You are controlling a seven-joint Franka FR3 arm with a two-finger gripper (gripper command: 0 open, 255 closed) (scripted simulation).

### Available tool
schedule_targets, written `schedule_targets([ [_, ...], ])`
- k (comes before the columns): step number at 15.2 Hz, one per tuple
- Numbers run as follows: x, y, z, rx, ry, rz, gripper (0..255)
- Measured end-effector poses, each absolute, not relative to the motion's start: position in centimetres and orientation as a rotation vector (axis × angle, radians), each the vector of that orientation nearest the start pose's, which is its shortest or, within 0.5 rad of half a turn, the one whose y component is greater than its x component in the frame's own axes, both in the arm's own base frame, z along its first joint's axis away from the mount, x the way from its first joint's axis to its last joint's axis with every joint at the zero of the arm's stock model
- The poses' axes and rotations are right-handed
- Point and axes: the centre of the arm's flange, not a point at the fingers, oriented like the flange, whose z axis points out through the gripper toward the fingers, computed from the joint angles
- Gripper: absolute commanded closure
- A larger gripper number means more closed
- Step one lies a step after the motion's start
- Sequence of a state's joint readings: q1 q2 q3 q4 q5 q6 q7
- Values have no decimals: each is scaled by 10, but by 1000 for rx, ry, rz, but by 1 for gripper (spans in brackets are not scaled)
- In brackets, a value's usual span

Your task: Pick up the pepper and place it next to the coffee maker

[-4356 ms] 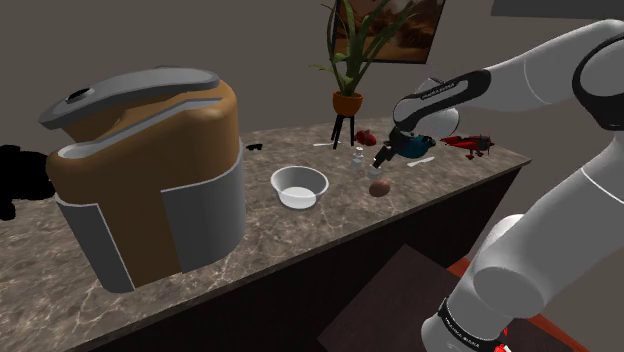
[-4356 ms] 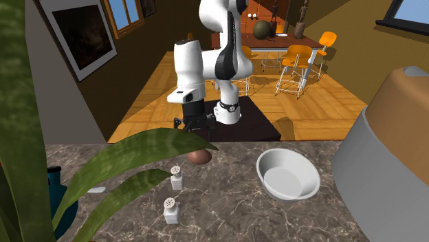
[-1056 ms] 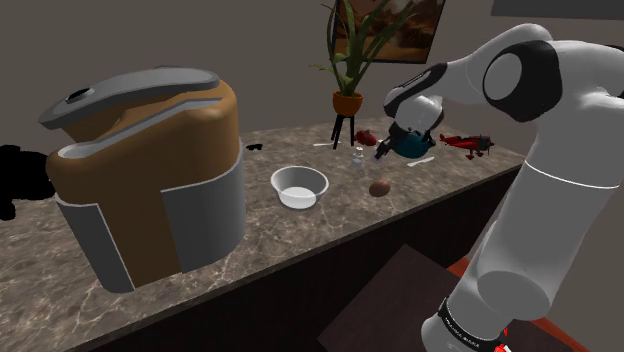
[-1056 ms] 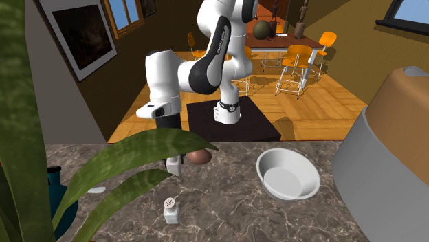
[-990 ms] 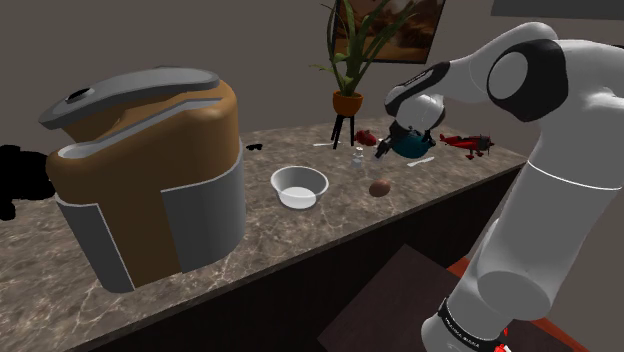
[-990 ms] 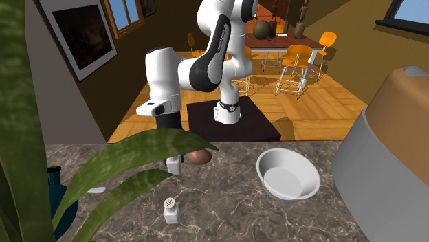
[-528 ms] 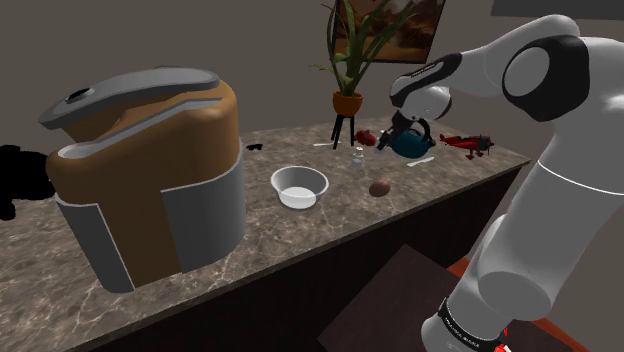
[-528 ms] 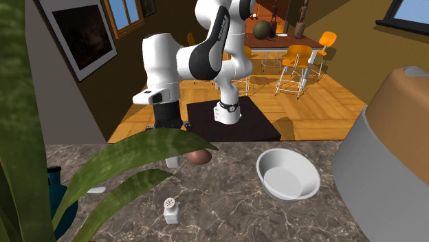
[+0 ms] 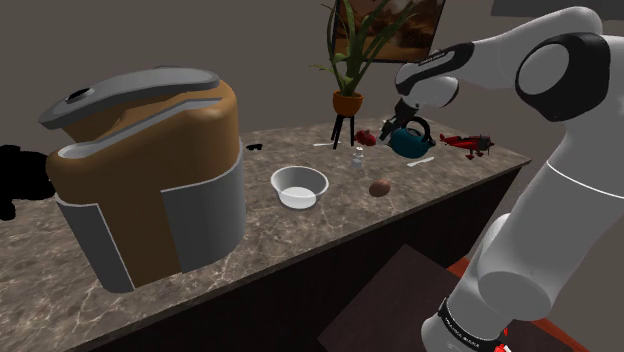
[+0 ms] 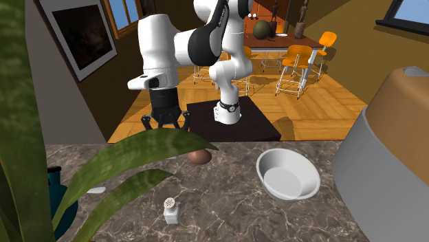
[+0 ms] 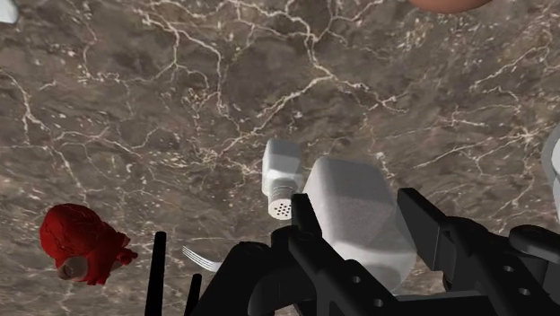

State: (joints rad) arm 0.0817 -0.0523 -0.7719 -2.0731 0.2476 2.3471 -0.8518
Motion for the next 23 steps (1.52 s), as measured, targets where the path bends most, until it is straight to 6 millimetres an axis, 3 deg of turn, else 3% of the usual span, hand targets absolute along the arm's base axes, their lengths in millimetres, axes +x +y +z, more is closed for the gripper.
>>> schedule_targets([
  [23,437,-362,601,-3125,-15,-611,255],
])
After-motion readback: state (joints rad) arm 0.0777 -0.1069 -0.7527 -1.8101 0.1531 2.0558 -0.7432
